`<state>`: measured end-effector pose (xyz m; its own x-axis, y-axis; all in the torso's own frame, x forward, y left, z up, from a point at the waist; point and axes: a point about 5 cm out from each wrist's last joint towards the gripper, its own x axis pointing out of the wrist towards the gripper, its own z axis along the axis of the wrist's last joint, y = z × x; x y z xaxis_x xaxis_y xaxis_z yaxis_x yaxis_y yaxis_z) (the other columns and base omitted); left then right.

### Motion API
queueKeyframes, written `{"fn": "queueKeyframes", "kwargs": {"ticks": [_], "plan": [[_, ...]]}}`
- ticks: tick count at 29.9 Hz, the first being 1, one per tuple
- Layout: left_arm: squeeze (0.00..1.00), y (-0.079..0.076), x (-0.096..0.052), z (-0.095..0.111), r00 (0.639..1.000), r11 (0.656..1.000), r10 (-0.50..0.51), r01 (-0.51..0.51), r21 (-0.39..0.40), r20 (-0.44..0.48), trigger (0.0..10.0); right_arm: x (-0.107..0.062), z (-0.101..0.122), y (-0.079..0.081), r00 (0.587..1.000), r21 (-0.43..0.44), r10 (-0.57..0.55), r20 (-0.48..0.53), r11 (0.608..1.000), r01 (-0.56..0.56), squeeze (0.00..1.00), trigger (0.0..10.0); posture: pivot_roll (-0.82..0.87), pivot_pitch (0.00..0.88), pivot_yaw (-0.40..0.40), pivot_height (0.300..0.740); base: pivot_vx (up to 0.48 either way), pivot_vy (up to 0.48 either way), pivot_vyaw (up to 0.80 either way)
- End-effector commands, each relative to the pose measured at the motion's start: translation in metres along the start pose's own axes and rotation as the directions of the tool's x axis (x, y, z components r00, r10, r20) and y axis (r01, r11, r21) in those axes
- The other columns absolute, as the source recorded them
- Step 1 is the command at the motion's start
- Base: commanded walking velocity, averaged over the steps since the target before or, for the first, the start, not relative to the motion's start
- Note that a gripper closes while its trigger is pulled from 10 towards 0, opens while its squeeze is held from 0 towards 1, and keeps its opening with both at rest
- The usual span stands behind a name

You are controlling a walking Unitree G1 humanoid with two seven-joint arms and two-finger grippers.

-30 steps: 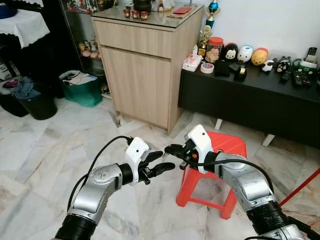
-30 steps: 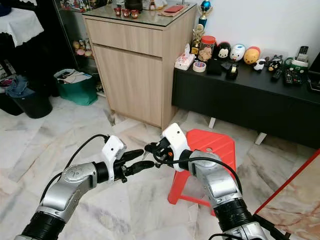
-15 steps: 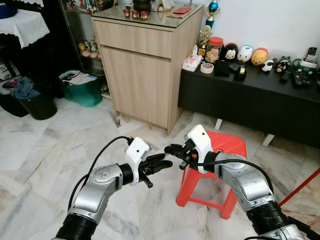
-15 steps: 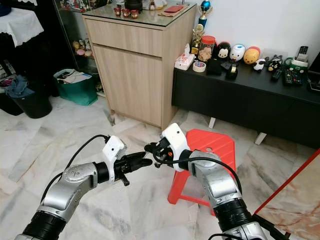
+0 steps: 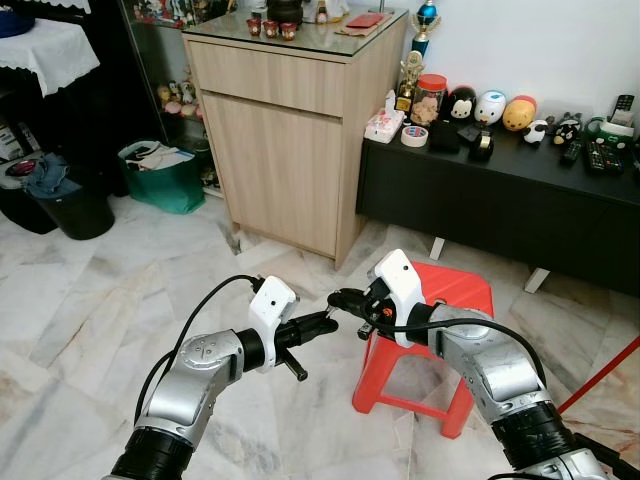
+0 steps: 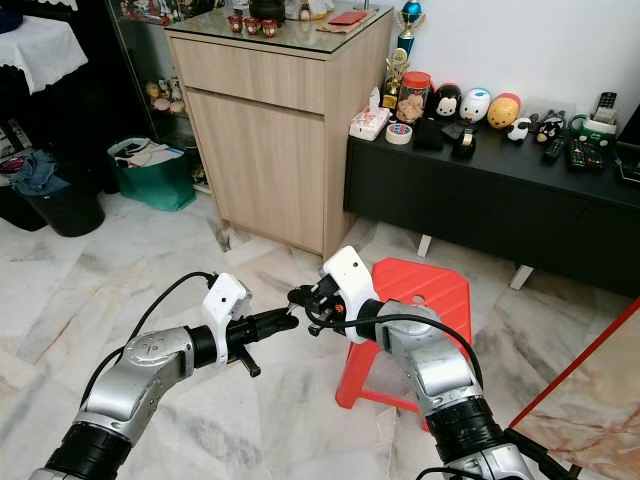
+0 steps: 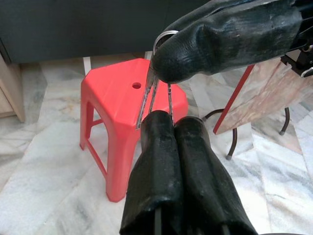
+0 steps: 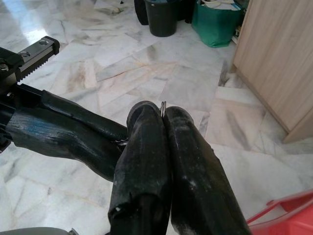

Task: Hang keys on a hook

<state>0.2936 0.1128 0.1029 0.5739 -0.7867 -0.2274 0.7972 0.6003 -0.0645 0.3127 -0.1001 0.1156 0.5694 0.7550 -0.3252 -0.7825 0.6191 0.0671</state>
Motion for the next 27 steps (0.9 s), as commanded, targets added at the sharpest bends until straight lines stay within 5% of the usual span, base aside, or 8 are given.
{"fn": "queueKeyframes", "kwargs": {"ticks": [1,12,13,14,25,27], "plan": [[0.0,0.001,0.002,0.008,1.0,1.0,-0.009,0.008,0.029,0.024,0.0,0.001,0.005,0.001,1.0,-0.014,0.007,0.012,1.0,-0.007,0.0,10.0,0.06,0.014,-0.026,0.74,0.0,0.0,0.0],[0.0,0.002,0.002,0.009,1.0,1.0,-0.004,0.003,0.026,0.029,0.0,0.001,0.002,-0.002,1.0,-0.039,-0.016,-0.002,0.999,0.016,0.0,10.0,0.06,0.015,-0.026,0.74,0.0,0.0,0.0],[0.0,0.002,0.002,0.008,1.0,1.0,-0.003,0.002,0.026,0.028,0.0,0.0,0.001,-0.003,1.0,-0.038,-0.025,-0.006,0.999,0.024,0.76,10.0,0.06,0.015,-0.026,0.74,0.0,0.0,0.0],[0.0,0.002,0.002,0.008,1.0,1.0,-0.003,0.002,0.025,0.028,0.0,0.0,0.001,-0.004,1.0,-0.04,-0.026,-0.008,0.999,0.026,1.0,10.0,0.06,0.015,-0.027,0.74,0.0,0.0,0.0],[0.0,0.003,-0.001,0.007,1.0,1.0,-0.006,0.006,0.02,0.018,0.0,-0.001,0.003,-0.01,0.997,-0.035,-0.077,0.011,0.996,0.077,1.0,10.0,0.06,0.014,-0.028,0.74,0.0,0.0,0.0],[0.0,0.004,-0.002,0.005,1.0,1.0,-0.005,0.005,0.022,0.007,0.0,0.0,0.005,-0.012,0.996,-0.029,-0.091,0.025,0.995,0.092,0.0,10.0,0.06,0.011,-0.029,0.74,0.0,0.0,0.0]]}}
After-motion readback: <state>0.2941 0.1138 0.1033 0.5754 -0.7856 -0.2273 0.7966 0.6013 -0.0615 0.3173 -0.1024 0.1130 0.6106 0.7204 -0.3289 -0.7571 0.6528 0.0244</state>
